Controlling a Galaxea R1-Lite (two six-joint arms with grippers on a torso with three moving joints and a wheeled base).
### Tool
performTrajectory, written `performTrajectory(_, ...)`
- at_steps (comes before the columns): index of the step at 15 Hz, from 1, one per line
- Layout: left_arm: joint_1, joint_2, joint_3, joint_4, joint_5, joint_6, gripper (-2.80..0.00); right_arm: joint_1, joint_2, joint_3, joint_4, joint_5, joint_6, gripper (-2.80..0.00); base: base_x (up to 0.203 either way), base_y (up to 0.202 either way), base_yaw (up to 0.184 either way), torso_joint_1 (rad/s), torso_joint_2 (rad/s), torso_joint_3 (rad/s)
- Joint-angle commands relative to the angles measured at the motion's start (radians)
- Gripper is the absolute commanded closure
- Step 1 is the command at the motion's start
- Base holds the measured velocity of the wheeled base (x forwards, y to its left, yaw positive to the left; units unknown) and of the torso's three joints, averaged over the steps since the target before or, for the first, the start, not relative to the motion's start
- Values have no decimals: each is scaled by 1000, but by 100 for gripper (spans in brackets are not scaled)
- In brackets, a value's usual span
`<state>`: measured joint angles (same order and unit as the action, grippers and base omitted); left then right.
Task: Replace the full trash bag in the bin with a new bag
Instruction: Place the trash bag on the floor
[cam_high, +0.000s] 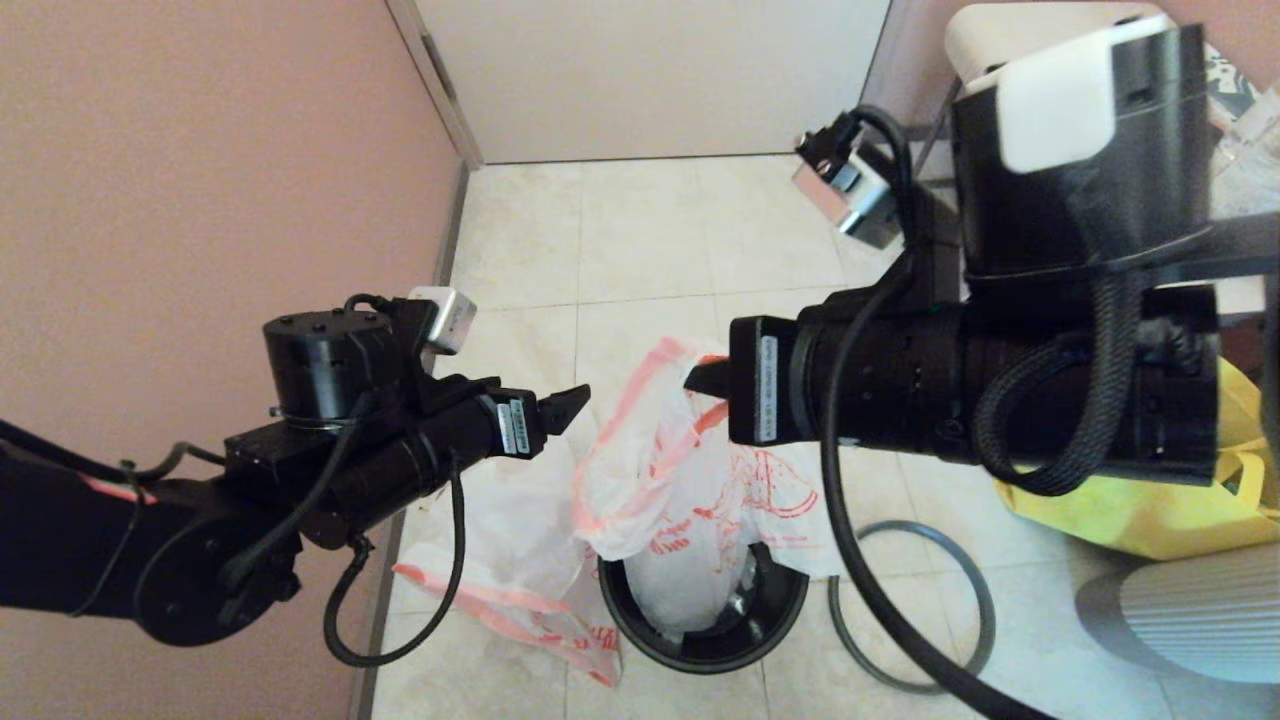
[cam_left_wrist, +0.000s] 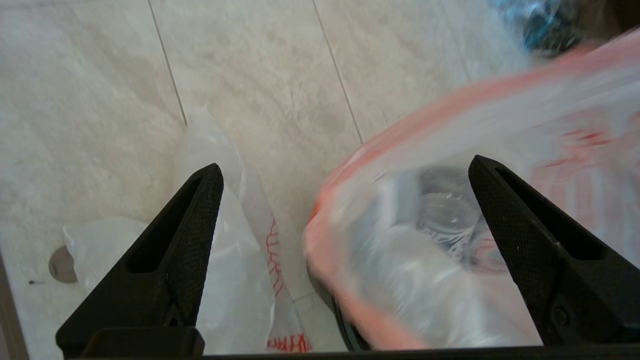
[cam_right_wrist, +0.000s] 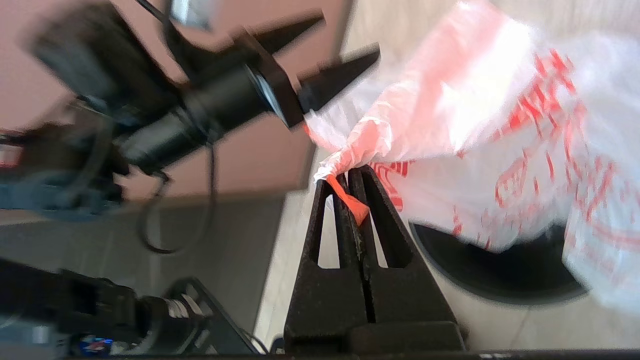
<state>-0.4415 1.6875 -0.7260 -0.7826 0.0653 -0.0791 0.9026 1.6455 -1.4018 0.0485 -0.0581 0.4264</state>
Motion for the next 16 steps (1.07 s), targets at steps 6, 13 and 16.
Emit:
performTrajectory(6, -3, -124, -11, 50, 1, 1, -280, -60, -136, -102, -8, -9, -118, 0, 0, 0, 0, 0, 0, 0)
performTrajectory(13, -2, -138, -24, 52, 2, 1, -280, -377, -107, -324, 16, -1, -150, 0, 0, 0, 0, 0, 0, 0)
performTrajectory(16, 0, -129, -24, 52, 2, 1, -280, -414, -96, -351, -7, -2, -161, 0, 0, 0, 0, 0, 0, 0)
